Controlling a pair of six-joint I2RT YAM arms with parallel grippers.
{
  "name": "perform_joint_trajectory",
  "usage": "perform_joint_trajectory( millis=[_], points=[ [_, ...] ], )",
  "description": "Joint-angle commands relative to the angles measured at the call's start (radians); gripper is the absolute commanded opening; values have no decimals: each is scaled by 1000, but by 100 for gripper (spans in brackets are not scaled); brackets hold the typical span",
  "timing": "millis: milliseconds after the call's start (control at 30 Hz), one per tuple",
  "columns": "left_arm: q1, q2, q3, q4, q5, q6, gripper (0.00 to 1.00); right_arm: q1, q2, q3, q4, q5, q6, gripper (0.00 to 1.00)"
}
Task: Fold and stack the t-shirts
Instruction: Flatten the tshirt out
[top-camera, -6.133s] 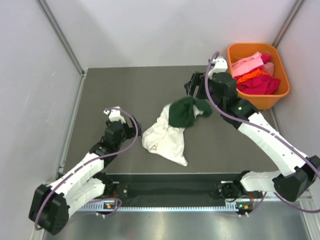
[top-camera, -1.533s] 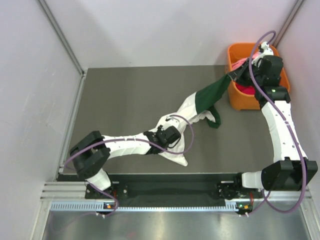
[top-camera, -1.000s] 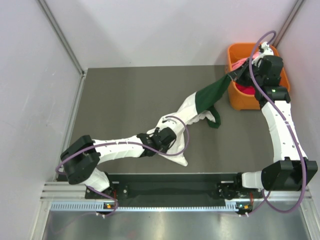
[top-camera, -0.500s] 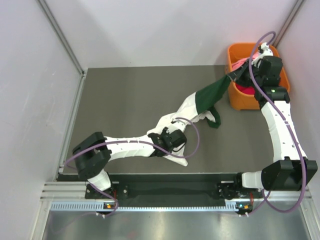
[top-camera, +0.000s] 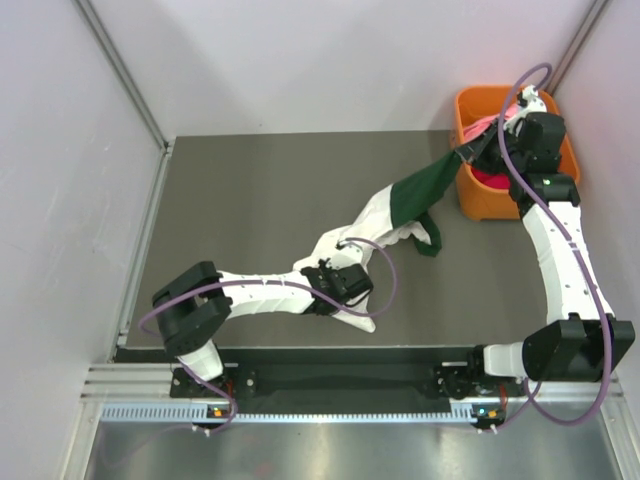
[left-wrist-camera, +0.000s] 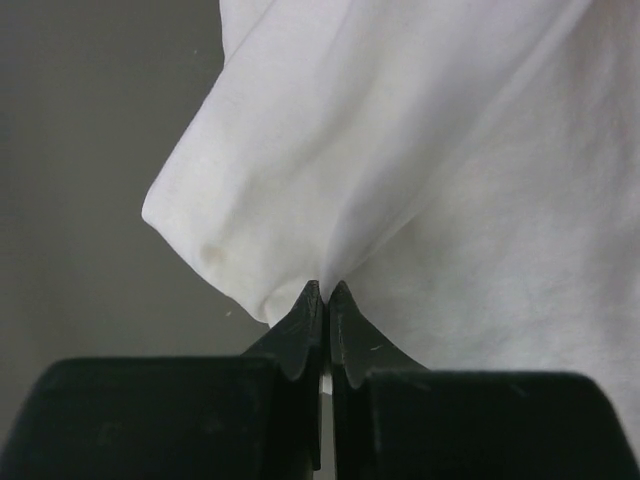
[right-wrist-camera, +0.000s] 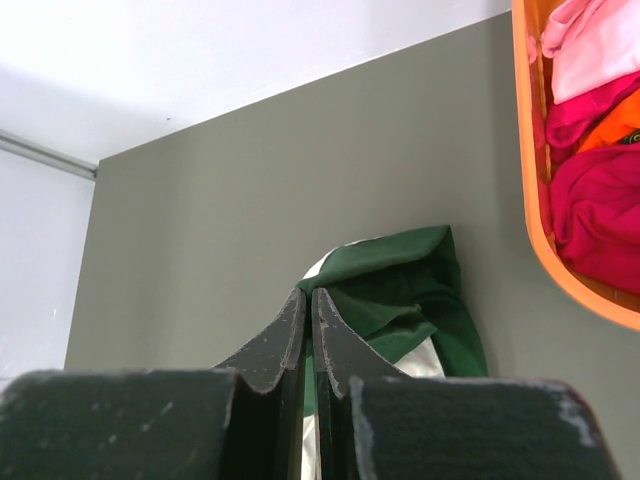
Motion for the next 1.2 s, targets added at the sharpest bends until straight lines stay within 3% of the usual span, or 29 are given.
perform_joint_trajectory(
  millis=[0, 100, 167, 333, 433, 533, 733, 1033, 1167],
  points=[
    [0, -70, 12, -12, -6, -20, 0, -17, -12, 16, 54, -4, 7, 0],
    [29, -131, -2, 1, 58, -22, 0, -17, -4, 17, 58, -2, 15, 0],
    [124, -191, -10, -11, 106, -34, 0, -17, 0, 17, 65, -7, 24, 0],
    [486, -343, -48, 1, 379, -43, 0, -17, 32, 29, 103, -43, 76, 0],
    [519, -416, -24, -3, 309, -22, 0, -17, 62, 83, 103, -73, 105, 0],
    [556, -436, 97, -90, 231, 7, 0, -15, 72, 182, 85, -91, 128, 0],
    [566, -464, 500, -304, 166, 78, 0, -17, -32, 284, 164, -198, 196, 0],
    [566, -680, 933, -503, 292, 217, 0, -17, -459, 149, 259, -191, 205, 0],
    [565, -797, 894, -456, 358, 217, 0, -17, -659, 92, 246, -114, 184, 0]
  ],
)
